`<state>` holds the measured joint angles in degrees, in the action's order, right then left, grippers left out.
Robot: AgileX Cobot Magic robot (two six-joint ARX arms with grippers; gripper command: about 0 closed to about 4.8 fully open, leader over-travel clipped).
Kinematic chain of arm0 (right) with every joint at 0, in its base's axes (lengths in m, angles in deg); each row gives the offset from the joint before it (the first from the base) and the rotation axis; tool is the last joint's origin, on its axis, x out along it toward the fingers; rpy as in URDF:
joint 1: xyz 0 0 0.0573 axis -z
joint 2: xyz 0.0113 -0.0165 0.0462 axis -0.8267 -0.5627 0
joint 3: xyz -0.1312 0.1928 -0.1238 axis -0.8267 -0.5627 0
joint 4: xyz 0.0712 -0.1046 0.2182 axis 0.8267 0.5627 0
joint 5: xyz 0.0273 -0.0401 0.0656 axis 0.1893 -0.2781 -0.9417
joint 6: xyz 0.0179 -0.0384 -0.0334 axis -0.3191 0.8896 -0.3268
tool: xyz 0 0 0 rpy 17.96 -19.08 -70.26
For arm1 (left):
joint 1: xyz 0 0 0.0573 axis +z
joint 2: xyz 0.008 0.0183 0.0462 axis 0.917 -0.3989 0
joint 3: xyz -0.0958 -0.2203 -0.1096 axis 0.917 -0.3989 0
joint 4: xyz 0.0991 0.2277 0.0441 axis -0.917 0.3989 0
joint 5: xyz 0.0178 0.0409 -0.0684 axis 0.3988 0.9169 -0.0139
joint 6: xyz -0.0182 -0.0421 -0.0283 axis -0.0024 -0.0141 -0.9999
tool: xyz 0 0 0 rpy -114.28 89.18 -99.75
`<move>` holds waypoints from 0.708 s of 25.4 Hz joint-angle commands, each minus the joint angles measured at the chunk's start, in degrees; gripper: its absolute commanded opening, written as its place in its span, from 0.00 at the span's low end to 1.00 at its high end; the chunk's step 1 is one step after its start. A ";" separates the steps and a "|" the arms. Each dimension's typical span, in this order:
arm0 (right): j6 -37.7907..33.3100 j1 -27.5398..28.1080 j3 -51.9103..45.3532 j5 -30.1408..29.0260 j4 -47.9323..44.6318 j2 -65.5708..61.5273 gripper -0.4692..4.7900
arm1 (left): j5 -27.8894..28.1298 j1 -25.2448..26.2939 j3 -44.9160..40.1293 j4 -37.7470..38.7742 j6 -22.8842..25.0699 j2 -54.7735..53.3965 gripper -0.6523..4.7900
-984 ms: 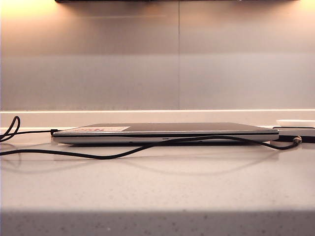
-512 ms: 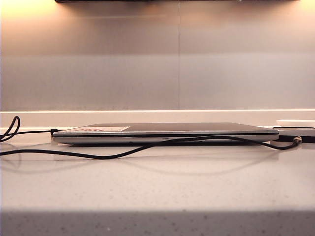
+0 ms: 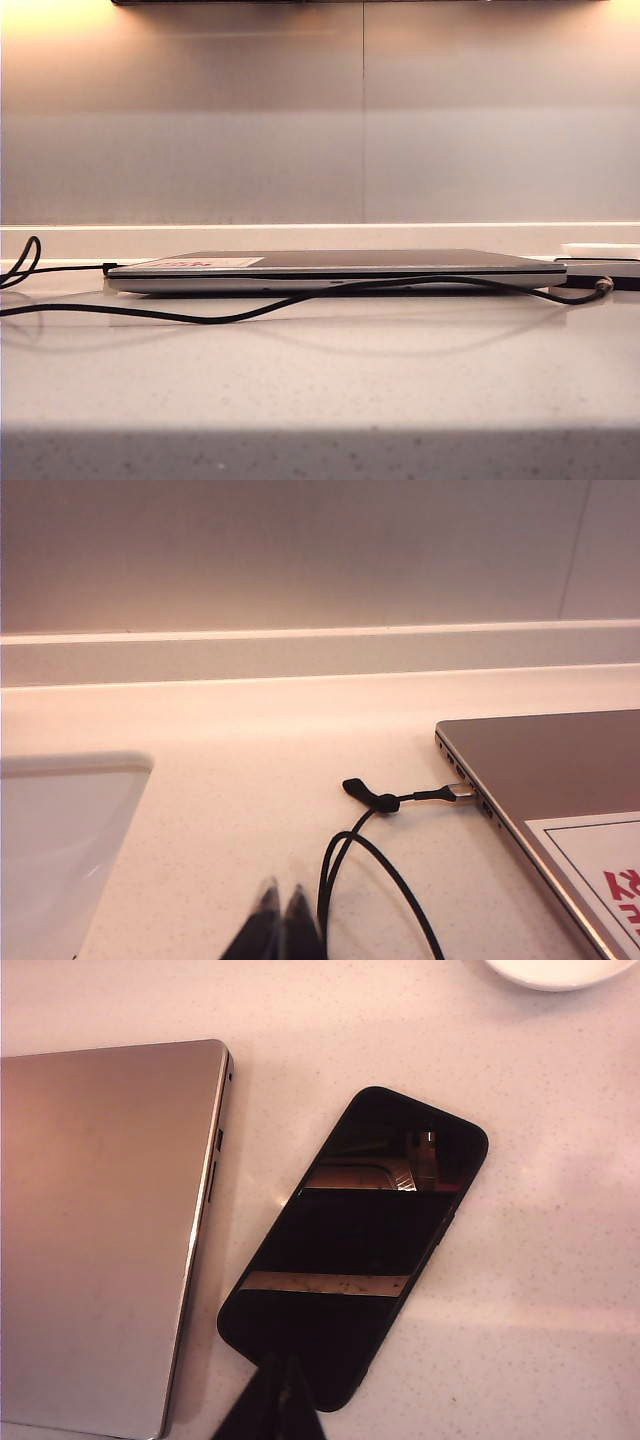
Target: Pick up the charging cable and the phone, plug the charging cable into the charging port on the phone, and finally place them back on the table.
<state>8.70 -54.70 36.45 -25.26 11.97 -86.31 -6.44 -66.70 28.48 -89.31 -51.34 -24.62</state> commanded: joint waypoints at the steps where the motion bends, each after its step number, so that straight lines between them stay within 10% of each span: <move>1: 0.15 -0.09 0.31 -0.07 -0.98 0.24 0.09 | -0.04 0.02 0.24 -0.92 0.46 0.00 0.11; 18: 0.17 -0.13 -0.39 -0.02 -1.66 0.96 0.09 | -0.04 0.02 0.24 -0.90 0.46 0.00 0.11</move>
<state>8.70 -54.70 36.42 -25.26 11.92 -86.29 -6.44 -66.72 28.48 -89.46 -51.34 -24.62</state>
